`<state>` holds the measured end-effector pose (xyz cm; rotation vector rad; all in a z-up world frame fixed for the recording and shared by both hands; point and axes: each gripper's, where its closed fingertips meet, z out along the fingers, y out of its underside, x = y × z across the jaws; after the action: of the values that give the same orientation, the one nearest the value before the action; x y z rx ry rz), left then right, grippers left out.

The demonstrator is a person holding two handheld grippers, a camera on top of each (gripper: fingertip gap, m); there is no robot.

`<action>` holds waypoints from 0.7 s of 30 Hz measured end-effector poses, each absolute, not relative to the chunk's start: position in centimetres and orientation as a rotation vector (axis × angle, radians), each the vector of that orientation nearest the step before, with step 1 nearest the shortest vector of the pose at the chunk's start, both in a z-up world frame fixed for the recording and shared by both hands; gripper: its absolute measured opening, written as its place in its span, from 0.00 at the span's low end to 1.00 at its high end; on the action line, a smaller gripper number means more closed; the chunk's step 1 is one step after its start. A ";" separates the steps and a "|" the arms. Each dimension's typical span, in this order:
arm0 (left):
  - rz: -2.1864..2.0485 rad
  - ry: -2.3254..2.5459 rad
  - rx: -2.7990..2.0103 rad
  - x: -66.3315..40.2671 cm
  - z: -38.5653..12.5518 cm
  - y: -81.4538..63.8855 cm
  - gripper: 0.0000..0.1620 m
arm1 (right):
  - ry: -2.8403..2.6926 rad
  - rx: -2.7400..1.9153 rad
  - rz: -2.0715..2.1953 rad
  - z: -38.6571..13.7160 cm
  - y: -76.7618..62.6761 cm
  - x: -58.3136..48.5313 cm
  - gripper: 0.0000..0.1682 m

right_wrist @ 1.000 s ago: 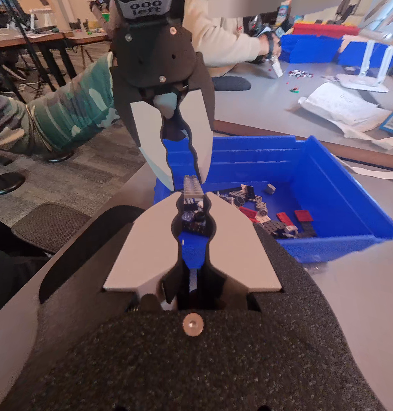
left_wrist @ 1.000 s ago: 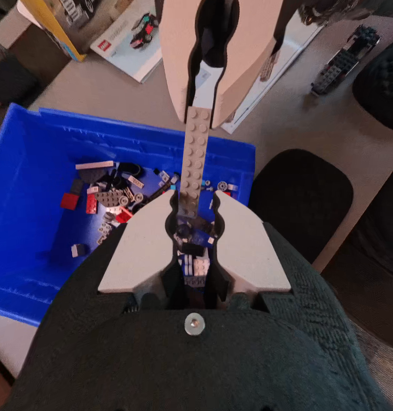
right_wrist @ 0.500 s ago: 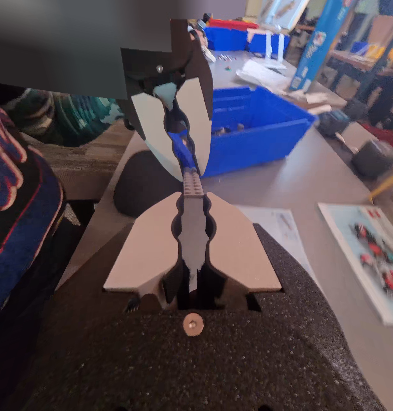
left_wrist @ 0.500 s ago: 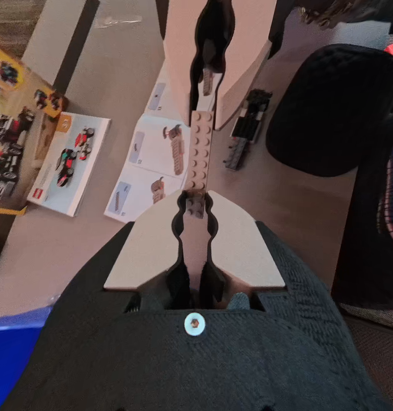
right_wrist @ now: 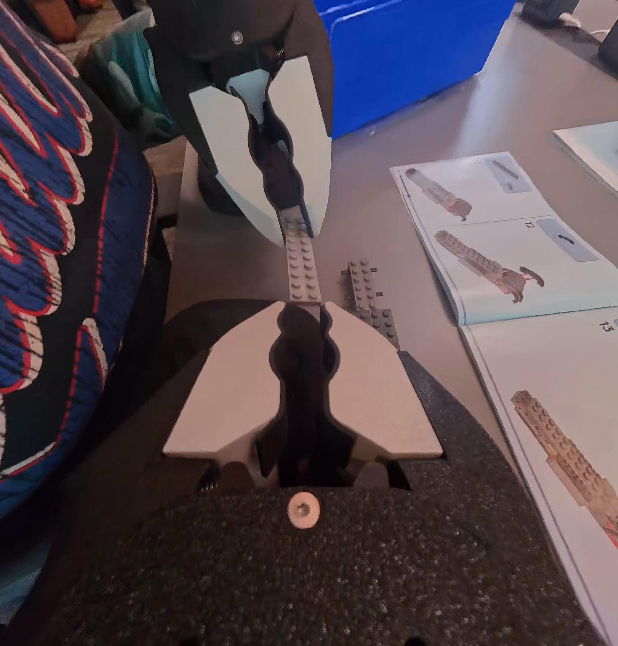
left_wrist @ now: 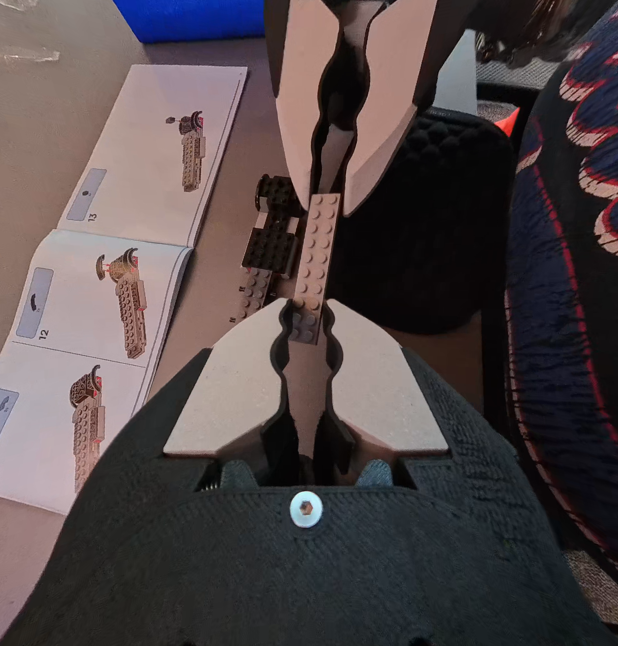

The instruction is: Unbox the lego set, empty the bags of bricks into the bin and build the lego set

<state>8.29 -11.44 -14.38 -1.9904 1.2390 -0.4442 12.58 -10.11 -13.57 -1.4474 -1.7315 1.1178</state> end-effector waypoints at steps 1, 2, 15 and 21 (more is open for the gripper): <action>-0.401 1.254 -1.993 8.0 -14.6 -11.3 0.10 | -1.754 -1.440 1.111 -13.5 -10.0 12.7 0.10; -0.347 1.268 -2.000 7.7 -14.9 -11.1 0.10 | -1.770 -1.432 1.102 -13.3 -9.9 12.7 0.10; -0.252 1.363 -1.989 7.3 -15.8 -10.6 0.10 | -2.092 -1.435 0.724 -15.2 -10.8 9.0 0.15; -0.294 1.317 -1.981 7.4 -15.9 -10.0 0.10 | -2.085 -1.459 0.704 -15.5 -9.6 9.6 0.04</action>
<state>7.41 -9.97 -15.91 -1.9813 1.3167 -0.2936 9.57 -9.58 -15.50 -1.4594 -2.0849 0.7043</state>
